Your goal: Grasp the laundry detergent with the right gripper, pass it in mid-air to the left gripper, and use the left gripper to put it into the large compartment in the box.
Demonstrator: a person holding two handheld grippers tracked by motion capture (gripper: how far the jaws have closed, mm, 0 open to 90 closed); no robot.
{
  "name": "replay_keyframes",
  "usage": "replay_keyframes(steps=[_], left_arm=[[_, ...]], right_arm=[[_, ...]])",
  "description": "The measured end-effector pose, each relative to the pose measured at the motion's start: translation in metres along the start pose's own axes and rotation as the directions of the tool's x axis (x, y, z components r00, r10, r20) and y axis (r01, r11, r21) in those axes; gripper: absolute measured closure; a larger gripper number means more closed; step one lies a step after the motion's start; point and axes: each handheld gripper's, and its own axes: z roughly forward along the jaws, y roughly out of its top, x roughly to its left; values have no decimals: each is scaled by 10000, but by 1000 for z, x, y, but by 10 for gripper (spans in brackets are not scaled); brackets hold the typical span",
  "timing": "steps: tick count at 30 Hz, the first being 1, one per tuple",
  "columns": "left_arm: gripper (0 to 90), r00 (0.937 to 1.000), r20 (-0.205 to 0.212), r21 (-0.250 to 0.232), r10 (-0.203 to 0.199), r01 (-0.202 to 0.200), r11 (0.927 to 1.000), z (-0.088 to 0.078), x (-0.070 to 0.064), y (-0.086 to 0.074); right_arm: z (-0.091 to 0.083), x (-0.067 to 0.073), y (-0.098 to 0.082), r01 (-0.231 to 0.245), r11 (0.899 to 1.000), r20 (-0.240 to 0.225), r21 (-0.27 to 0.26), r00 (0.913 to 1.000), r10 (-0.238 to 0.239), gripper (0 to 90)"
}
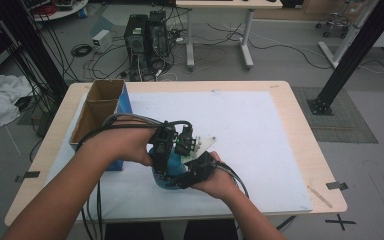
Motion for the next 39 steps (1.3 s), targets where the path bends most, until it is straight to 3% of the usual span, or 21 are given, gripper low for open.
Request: replay_keyframes(steps=[6, 12, 13, 16, 17, 20, 28, 33, 39], left_arm=[[399, 9999, 93, 29, -93, 93, 10000, -3, 3, 2], [398, 9997, 123, 101, -225, 223, 9997, -4, 6, 2], [398, 9996, 134, 105, -230, 228, 9997, -4, 7, 2], [398, 9995, 114, 78, -284, 283, 9996, -8, 9, -1], [398, 9996, 122, 86, -254, 253, 9996, -9, 10, -2], [398, 9989, 159, -20, -444, 444, 9990, -13, 11, -6], [398, 9969, 77, 27, -781, 780, 9969, -24, 17, -15], [397, 9938, 41, -44, -1110, 1110, 9938, -32, 21, -22], [396, 9842, 103, -115, -1767, 1768, 9842, -49, 27, -34]], right_arm=[[-7, 0, 1, -110, 9999, 88, -33, 9999, 110, 417], [-23, -4, 2, -438, 9982, 351, -409, 9984, 453, 350], [-24, -5, 2, -243, 9993, 381, -278, 9990, 253, 344], [-27, -6, 0, -316, 9992, 371, -245, 9988, 325, 331], [-27, -4, 1, -531, 9981, 329, -309, 9980, 541, 326], [-29, -6, 1, -335, 9992, 266, -217, 9991, 340, 307], [-38, -6, 2, -602, 9982, 195, 16, 9980, 602, 242], [-48, -8, 3, -857, 9962, 359, 160, 9957, 850, 231], [-65, -14, 7, -1008, 9933, 659, 572, 9931, 970, 220]])
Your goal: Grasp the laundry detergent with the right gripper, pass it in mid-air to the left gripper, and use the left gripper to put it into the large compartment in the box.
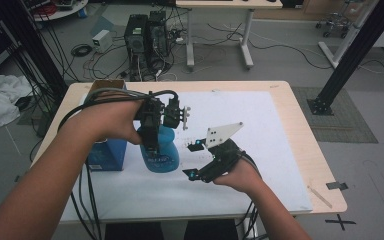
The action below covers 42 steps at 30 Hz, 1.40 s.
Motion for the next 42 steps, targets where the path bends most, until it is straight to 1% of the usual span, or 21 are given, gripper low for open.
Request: replay_keyframes(steps=[11, 18, 19, 22, 23, 24, 25, 27, 28, 29, 31, 33, 34, 35, 36, 37, 38, 39, 40, 41, 42], left_arm=[[396, 9908, 59, -136, -1355, 1356, 9907, -37, 18, -27], [396, 9713, 106, -293, -2377, 2379, 9708, -56, 28, -49], [396, 9713, 106, -293, -2377, 2379, 9708, -56, 28, -49], [396, 9540, 323, -427, -2979, 2991, 9533, -64, 35, -62], [396, 9540, 323, -427, -2979, 2991, 9533, -64, 35, -62], [395, 9440, 377, -530, -3277, 3293, 9427, -68, 38, -68], [395, 9440, 377, -530, -3277, 3293, 9427, -68, 38, -68], [395, 9335, 401, -612, -3564, 3583, 9316, -73, 42, -73], [395, 9200, 427, -660, -3896, 3917, 9177, -77, 46, -78], [395, 9200, 427, -660, -3896, 3917, 9177, -77, 46, -78], [395, 9068, 477, -673, -4188, 4213, 9044, -81, 50, -83], [395, 8913, 538, -656, -4502, 4531, 8891, -84, 54, -90], [395, 8773, 548, -671, -4769, 4798, 8748, -87, 57, -96], [395, 8773, 548, -671, -4769, 4798, 8748, -87, 57, -96], [395, 8634, 492, -645, -5022, 5045, 8610, -90, 60, -104], [395, 8634, 492, -645, -5022, 5045, 8610, -90, 60, -104], [395, 8443, 485, -666, -5337, 5359, 8417, -91, 63, -112], [394, 8443, 485, -666, -5337, 5359, 8417, -91, 63, -112], [395, 8253, 501, -644, -5624, 5646, 8228, -92, 65, -121], [394, 8253, 501, -644, -5624, 5646, 8228, -92, 65, -121], [394, 8038, 568, -596, -5922, 5948, 8016, -92, 68, -130]], right_arm=[[-20, -17, 3, -281, 9982, 555, 529, 9981, 251, 185], [-24, -25, 7, -380, 9946, 704, 970, 9970, 312, 141], [-24, -25, 7, -380, 9946, 704, 970, 9970, 312, 141], [-26, -29, 8, -446, 9902, 754, 1324, 9965, 348, 136], [-26, -29, 8, -446, 9902, 754, 1324, 9965, 348, 136], [-27, -31, 8, -463, 9893, 876, 1385, 9956, 344, 130], [-27, -31, 8, -463, 9893, 876, 1385, 9956, 344, 130], [-28, -34, 7, -551, 9875, 970, 1477, 9944, 409, 130], [-28, -34, 6, -594, 9867, 973, 1510, 9942, 449, 130], [-28, -34, 6, -594, 9867, 973, 1510, 9942, 449, 130], [-27, -35, 5, -582, 9846, 981, 1647, 9943, 423, 129], [-27, -36, 5, -579, 9832, 974, 1729, 9944, 414, 130], [-27, -36, 5, -567, 9817, 978, 1816, 9944, 393, 130], [-27, -36, 5, -567, 9817, 978, 1816, 9944, 393, 130], [-26, -37, 4, -618, 9809, 943, 1844, 9945, 449, 129], [-26, -37, 4, -618, 9809, 943, 1844, 9945, 449, 129], [-26, -37, 4, -636, 9789, 904, 1943, 9948, 467, 130], [-25, -38, 3, -663, 9775, 889, 2002, 9948, 492, 130], [-25, -38, 3, -670, 9765, 847, 2046, 9951, 506, 130], [-25, -38, 3, -670, 9765, 847, 2046, 9951, 506, 130], [-23, -39, 3, -671, 9754, 808, 2101, 9954, 511, 130]])
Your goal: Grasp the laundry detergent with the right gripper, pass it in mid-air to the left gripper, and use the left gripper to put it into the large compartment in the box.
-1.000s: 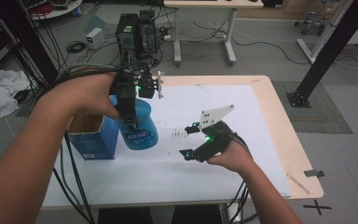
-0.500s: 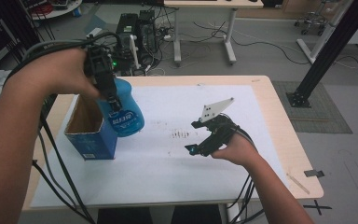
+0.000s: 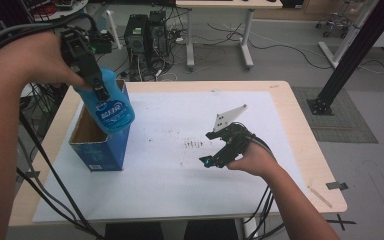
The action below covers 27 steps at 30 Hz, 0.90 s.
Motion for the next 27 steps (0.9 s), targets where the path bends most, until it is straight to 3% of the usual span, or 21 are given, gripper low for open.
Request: replay_keyframes(steps=[7, 12, 15, 22, 27], left_arm=[[394, 9963, -193, 120, -836, 838, 9964, -2, 18, -15], [394, 9859, -255, 102, -1654, 1657, 9861, -3, 30, -26], [394, 9804, -283, 174, -1952, 1957, 9805, -1, 35, -30], [394, 9754, -473, 463, -2153, 2175, 9750, 11, 46, -33], [394, 9768, -487, 618, -2085, 2113, 9755, 26, 53, -34]], right_arm=[[4, -1, 0, 35, 9997, -13, 244, 10000, -35, 130], [6, 0, 1, 64, 9995, -14, 316, 10000, -63, 130], [8, 0, 2, 50, 9993, -53, 372, 10000, -48, 130], [10, 2, 3, 81, 9987, -15, 512, 10000, -80, 130], [10, 3, 3, 78, 9987, 6, 513, 10000, -78, 130]])
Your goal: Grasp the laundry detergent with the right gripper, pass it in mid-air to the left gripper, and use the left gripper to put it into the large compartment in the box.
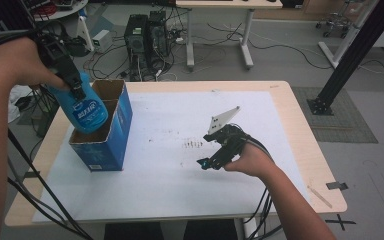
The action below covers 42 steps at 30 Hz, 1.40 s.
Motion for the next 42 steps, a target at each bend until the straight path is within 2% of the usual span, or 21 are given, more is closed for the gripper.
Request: replay_keyframes(steps=[4, 9, 10, 11, 14, 19, 21, 22, 23, 25, 28, 29, 31, 32, 36, 39, 42], left_arm=[[393, 9999, -87, 147, 85, -84, 9999, 13, 4, 1], [393, 9998, 78, 177, 198, -199, 9996, 28, 7, 4], [393, 9996, 143, 242, 253, -257, 9994, 37, 8, 7], [394, 9996, 143, 242, 253, -257, 9994, 37, 8, 7], [393, 9986, 116, 339, 519, -523, 9981, 53, 9, 11], [393, 9920, 158, 442, 1255, -1261, 9910, 76, 9, 15], [393, 9891, 191, 414, 1459, -1466, 9883, 89, 8, 17], [392, 9891, 191, 414, 1459, -1466, 9883, 89, 8, 17], [392, 9861, 193, 468, 1649, -1656, 9851, 97, 7, 18], [392, 9857, 215, 492, 1674, -1683, 9845, 102, 7, 19], [392, 9774, 245, 579, 2097, -2108, 9758, 118, 6, 22], [392, 9774, 245, 579, 2097, -2108, 9758, 118, 6, 22], [392, 9712, 234, 544, 2370, -2379, 9698, 124, 5, 22], [392, 9729, 237, 555, 2300, -2310, 9714, 127, 5, 23], [392, 9731, 262, 503, 2290, -2301, 9719, 137, 6, 22], [392, 9719, 301, 435, 2336, -2348, 9711, 144, 8, 21], [392, 9679, 297, 370, 2497, -2507, 9674, 150, 8, 20]], right_arm=[[1, 1, 0, 6, 10000, 11, 42, 10000, -6, 130], [3, 1, -1, -18, 10000, -25, 72, 10000, 18, 130], [3, 1, -1, -12, 9999, -27, 100, 10000, 12, 130], [3, 1, -1, -12, 9999, -27, 100, 10000, 12, 130], [5, 1, -1, 12, 9999, -35, 120, 10000, -12, 130], [5, 1, -2, -33, 9999, -17, 141, 10000, 33, 130], [6, 1, -2, -38, 9999, -24, 156, 10000, 38, 130], [7, 1, -2, -24, 9999, -11, 163, 10000, 24, 130], [7, 1, -2, -19, 9998, -6, 179, 10000, 19, 130], [8, 1, -2, -34, 9998, -21, 197, 10000, 35, 130], [8, 1, -3, -68, 9997, -26, 220, 10000, 68, 130], [8, 1, -3, -68, 9997, -26, 220, 10000, 68, 130], [8, 1, -3, -55, 9997, -25, 232, 10000, 55, 130], [8, 1, -4, -71, 9997, -20, 214, 10000, 72, 130], [9, 1, -5, -64, 9997, -19, 254, 10000, 65, 130], [9, 1, -5, -57, 9996, -33, 264, 10000, 58, 130], [10, 1, -5, -82, 9996, -42, 281, 10000, 84, 130]])
